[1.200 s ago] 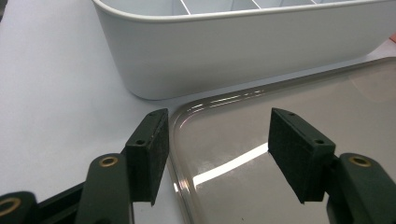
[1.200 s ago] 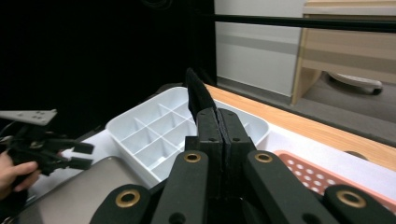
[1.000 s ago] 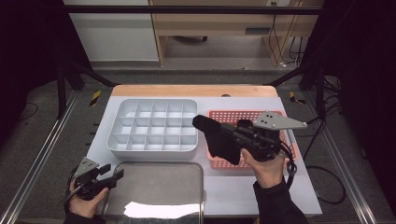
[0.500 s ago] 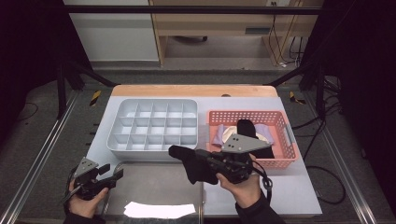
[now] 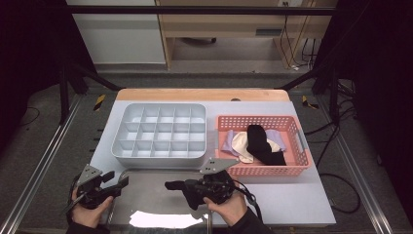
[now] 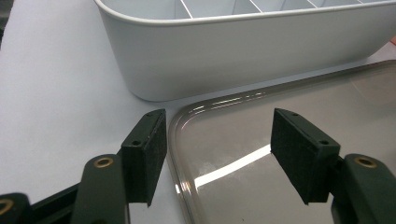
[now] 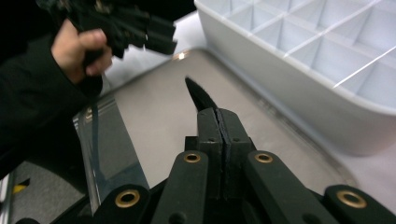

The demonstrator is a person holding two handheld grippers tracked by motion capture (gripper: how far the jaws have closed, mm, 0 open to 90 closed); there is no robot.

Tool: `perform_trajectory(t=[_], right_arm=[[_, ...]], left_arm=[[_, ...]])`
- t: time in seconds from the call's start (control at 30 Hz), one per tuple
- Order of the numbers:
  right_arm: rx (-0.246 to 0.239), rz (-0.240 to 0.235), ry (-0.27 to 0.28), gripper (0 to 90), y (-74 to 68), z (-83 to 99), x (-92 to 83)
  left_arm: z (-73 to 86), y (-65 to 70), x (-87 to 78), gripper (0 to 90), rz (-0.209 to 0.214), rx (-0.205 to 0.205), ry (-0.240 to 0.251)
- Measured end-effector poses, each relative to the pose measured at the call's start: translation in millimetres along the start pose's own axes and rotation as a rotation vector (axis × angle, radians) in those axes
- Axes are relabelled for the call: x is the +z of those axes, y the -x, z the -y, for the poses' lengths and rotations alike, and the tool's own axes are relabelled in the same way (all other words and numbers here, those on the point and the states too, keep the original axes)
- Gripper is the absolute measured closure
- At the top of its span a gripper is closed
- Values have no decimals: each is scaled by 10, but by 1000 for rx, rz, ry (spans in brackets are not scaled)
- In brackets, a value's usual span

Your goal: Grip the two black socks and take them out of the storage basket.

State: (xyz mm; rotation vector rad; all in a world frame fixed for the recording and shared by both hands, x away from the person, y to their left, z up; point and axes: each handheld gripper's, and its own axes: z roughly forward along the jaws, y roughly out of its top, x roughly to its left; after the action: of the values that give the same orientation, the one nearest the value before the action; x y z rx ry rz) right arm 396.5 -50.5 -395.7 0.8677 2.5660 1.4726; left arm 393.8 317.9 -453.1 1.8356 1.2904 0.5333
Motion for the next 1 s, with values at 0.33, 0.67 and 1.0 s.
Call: perform_trajectory(t=[0.33,0.67,1.0], right_arm=[[29,-13,-64,888,54,197,361],[37,-88,-32,888,-67,106,335],[49,-28,-70,866,34,157,529]], left_arm=[[-5,17,-3,346,3,1,7],[-8,6,-15,345,2,-8,17],[-9,4,-12,341,2,-9,15]])
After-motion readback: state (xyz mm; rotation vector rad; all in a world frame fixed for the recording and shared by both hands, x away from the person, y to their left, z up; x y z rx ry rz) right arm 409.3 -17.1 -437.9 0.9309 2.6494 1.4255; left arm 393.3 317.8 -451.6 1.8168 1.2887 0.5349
